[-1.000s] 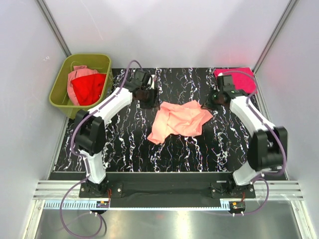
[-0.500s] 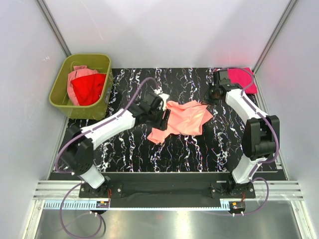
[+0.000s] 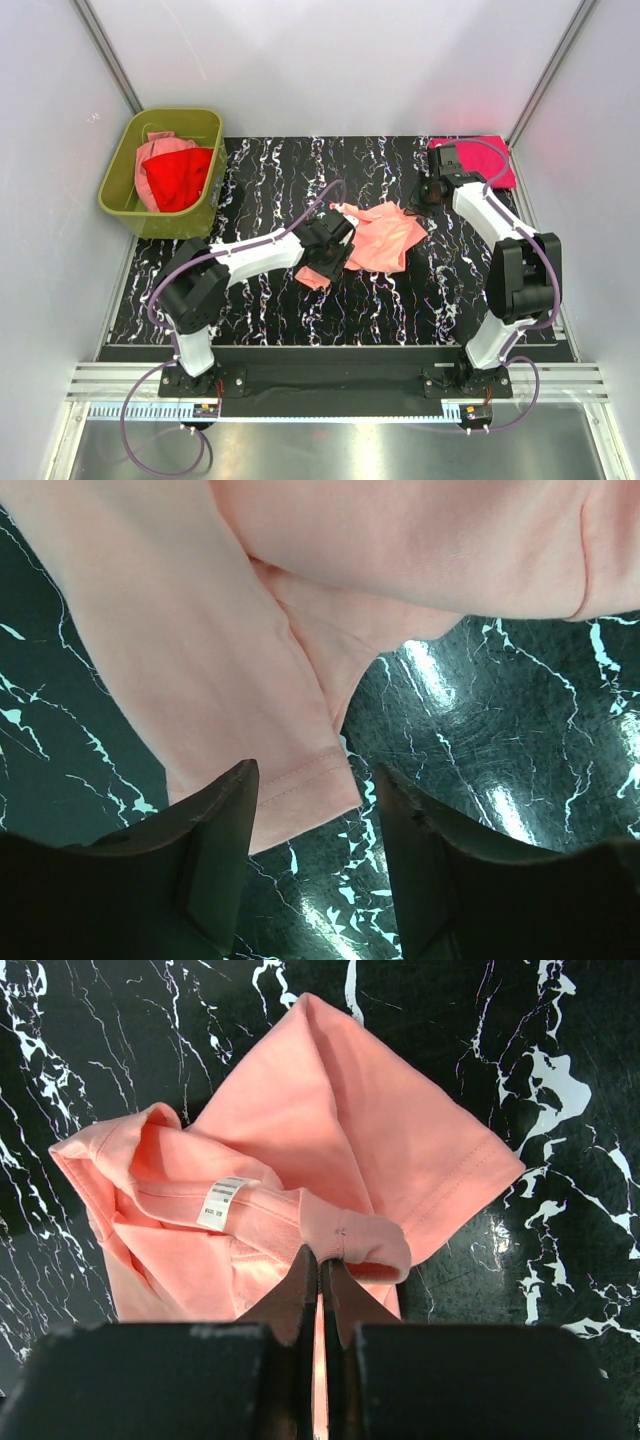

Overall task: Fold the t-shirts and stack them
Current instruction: Flatten the tshirt out

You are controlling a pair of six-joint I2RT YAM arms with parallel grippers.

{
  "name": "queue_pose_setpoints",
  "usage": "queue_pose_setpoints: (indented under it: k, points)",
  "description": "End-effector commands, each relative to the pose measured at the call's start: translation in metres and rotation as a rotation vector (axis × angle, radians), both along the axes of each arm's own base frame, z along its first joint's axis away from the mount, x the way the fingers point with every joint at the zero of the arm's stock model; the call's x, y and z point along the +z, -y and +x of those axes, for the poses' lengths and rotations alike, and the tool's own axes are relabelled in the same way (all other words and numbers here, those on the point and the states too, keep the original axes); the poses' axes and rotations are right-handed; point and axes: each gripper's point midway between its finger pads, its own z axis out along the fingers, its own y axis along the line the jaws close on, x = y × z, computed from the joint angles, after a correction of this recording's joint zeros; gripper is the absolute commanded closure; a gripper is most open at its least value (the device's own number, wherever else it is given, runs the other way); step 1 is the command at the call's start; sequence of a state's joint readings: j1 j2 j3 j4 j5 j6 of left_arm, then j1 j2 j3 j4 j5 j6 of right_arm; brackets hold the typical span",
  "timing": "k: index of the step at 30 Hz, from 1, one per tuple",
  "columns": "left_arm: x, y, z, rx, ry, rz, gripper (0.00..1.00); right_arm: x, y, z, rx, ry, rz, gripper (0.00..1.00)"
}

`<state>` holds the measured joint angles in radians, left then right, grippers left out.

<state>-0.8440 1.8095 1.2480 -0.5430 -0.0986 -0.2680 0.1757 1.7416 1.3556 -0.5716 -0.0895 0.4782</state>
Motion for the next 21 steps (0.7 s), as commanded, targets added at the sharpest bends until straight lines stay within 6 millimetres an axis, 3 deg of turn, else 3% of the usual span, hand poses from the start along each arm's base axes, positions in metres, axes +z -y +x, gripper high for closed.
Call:
queue_pose_setpoints:
  k: [1, 15, 21]
  points:
    - [0.009, 0.007, 0.012, 0.001, 0.087, 0.003, 0.46, 0.026, 0.001, 0.006, 0.003, 0.088, 0.010, 0.98]
    - [-0.008, 0.006, 0.004, -0.013, 0.120, 0.151, 0.52, 0.035, 0.000, 0.004, 0.002, 0.108, 0.022, 0.98]
    - [-0.009, 0.007, 0.003, -0.009, 0.127, 0.189, 0.64, 0.040, -0.001, 0.003, 0.001, 0.116, 0.032, 0.97]
